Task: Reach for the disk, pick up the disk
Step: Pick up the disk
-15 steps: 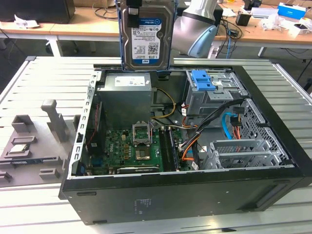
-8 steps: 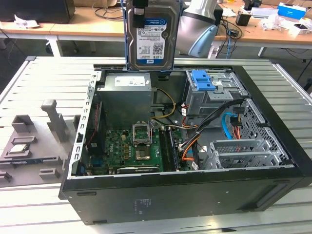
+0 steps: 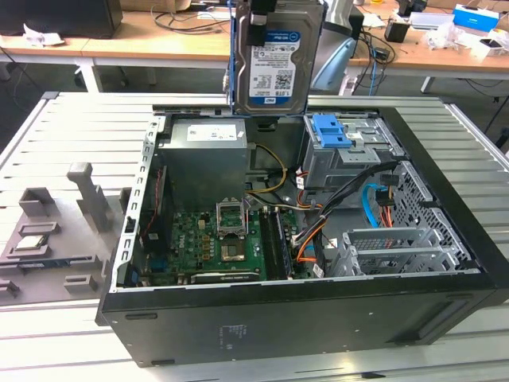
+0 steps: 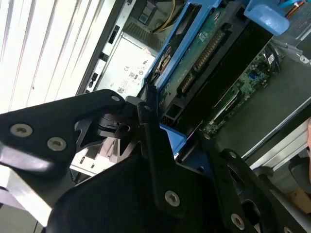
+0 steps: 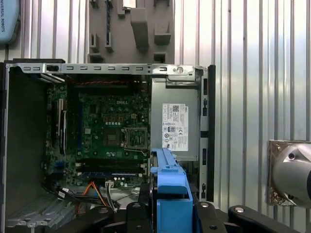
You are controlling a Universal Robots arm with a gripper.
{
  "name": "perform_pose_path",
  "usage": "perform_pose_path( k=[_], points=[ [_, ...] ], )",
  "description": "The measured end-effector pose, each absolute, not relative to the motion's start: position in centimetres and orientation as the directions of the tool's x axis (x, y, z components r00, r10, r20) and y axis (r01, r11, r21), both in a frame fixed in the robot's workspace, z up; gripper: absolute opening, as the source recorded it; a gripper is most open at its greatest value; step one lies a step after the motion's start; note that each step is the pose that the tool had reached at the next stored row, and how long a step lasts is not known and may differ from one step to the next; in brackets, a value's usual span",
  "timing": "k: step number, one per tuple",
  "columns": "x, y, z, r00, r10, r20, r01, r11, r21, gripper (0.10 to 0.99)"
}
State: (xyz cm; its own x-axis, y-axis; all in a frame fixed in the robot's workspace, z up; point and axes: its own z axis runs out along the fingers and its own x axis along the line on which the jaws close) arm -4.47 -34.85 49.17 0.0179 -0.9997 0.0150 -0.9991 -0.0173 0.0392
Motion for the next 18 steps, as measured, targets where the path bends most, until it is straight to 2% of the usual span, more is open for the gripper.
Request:
perform_pose_path(
  k=[9, 18],
  points=[
    [-1.5, -34.8, 49.2, 0.018, -1.000, 0.015, -0.999, -0.017, 0.039, 0.369],
    [-1.0, -35.4, 49.2, 0.018, -1.000, 0.015, -0.999, -0.017, 0.039, 0.369]
  ],
)
